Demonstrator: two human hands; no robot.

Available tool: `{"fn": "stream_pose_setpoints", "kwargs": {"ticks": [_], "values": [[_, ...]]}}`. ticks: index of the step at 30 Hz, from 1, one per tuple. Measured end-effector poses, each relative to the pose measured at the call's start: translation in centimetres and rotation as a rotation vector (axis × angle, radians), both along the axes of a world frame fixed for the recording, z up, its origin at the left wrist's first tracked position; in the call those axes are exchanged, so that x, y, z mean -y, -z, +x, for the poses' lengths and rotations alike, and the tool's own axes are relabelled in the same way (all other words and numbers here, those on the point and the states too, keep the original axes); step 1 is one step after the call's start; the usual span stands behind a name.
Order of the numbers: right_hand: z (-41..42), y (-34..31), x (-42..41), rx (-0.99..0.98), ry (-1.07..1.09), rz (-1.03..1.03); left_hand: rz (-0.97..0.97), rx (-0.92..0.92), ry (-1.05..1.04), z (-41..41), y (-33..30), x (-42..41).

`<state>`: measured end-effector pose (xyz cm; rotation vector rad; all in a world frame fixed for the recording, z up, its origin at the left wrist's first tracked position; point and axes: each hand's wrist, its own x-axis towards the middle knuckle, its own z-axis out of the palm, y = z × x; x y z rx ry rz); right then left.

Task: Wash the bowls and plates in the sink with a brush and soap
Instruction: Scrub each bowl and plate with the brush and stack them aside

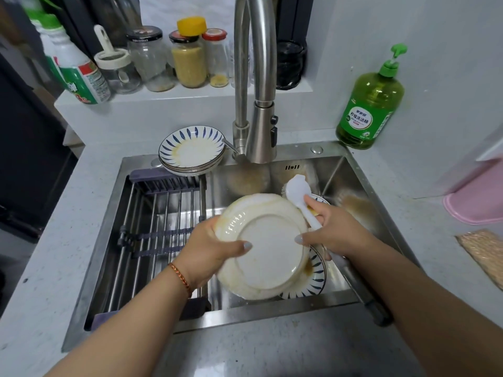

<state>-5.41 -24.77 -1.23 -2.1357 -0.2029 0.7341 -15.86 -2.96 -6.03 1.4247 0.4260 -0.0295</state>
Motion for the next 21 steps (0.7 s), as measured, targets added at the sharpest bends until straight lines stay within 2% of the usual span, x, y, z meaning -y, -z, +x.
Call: {"fn": "stream_pose_setpoints", "kwargs": {"ticks": [3, 6, 9, 11, 15, 18, 21], "values": [[0.1, -0.2, 0.7, 0.008, 0.137, -0.021, 0.123, 0.019, -0.087, 0.6, -0.8, -0.5], [-0.9, 0.4, 1.3, -0.176, 0.284, 0.108, 0.206, 0.039, -0.167, 0.8, -1.1, -0.8], [-1.8, 0.9, 0.7, -0.294, 0.325, 0.212, 0.329, 0.064, -0.141, 0.9, -1.4, -0.4], [-2.1, -0.1, 0.1, -0.302, 0.323, 0.274, 0.465, 0.065, -0.089, 0.9, -1.4, 0.1], [-4.1, -3.3, -2.0, -0.154, 0.116, 0.241, 0.626, 0.041, -0.039, 1.5, -0.7, 0.9], [-6.1, -3.4, -3.7, 0.030, -0.169, 0.107, 0.541, 0.038, -0.039, 1.5, -0.4, 1.2], [-6.9, -3.1, -4.2, 0.025, -0.251, 0.072, 0.444, 0.050, -0.017, 1.2, -0.4, 1.4]]}}
